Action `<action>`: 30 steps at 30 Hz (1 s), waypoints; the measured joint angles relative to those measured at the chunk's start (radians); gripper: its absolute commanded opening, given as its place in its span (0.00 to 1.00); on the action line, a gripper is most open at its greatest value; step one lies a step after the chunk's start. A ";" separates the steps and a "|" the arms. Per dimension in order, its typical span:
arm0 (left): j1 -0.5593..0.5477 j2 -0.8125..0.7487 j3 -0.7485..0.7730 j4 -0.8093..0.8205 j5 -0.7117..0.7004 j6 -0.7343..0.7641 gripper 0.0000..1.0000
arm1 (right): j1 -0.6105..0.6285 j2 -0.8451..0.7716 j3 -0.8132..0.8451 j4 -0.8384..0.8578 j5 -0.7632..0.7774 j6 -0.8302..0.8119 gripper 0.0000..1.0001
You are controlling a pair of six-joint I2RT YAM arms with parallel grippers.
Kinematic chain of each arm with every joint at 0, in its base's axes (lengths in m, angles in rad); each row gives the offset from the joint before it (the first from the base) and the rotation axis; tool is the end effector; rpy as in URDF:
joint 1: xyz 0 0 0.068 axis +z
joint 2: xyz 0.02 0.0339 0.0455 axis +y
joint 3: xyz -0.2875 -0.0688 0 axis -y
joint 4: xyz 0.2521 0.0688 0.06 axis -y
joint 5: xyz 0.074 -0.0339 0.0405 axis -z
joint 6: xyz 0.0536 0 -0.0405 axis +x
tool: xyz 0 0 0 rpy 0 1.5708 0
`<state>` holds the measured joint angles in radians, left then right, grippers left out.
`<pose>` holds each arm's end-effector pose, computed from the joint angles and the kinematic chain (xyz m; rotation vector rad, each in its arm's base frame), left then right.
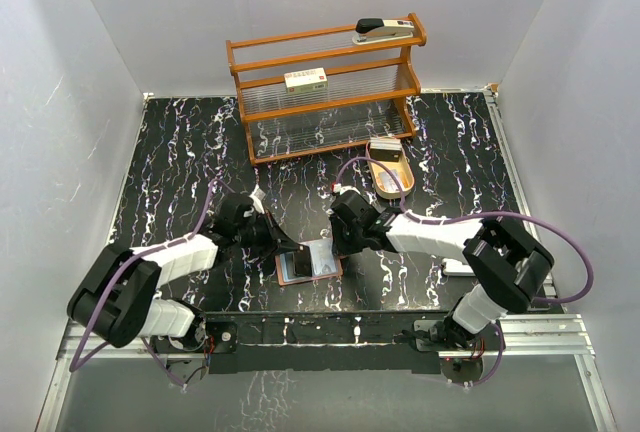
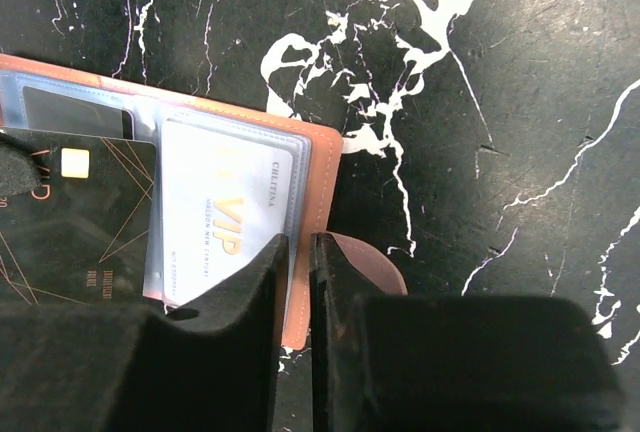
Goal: Put the credit cards into the card holder
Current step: Insert the credit card into the card holder.
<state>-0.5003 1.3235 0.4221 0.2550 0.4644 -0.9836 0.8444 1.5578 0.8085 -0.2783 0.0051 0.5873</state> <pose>0.2082 -0.1412 0.1584 -0.3074 2.4583 -1.2572 0.2045 0.2298 0.1640 -0.3426 2.6651 0.4859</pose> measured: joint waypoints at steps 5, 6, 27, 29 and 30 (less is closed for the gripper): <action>0.000 0.028 0.008 0.027 0.007 0.003 0.00 | 0.000 -0.001 -0.020 0.024 0.017 -0.005 0.06; 0.000 0.031 0.008 0.032 0.008 0.003 0.00 | -0.001 -0.002 -0.021 0.027 0.018 -0.005 0.06; 0.000 0.069 0.023 0.021 -0.009 -0.003 0.00 | -0.001 -0.020 -0.053 0.070 0.019 -0.005 0.08; 0.000 0.070 0.023 0.026 -0.009 -0.011 0.00 | -0.001 -0.020 -0.053 0.070 0.019 -0.005 0.08; 0.000 0.070 0.022 0.029 -0.009 -0.013 0.00 | -0.001 -0.020 -0.053 0.070 0.019 -0.005 0.08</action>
<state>-0.5003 1.3937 0.4442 0.2844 0.4557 -0.9966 0.8436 1.5379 0.7551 -0.2081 0.0242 0.5819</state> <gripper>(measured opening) 0.009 0.079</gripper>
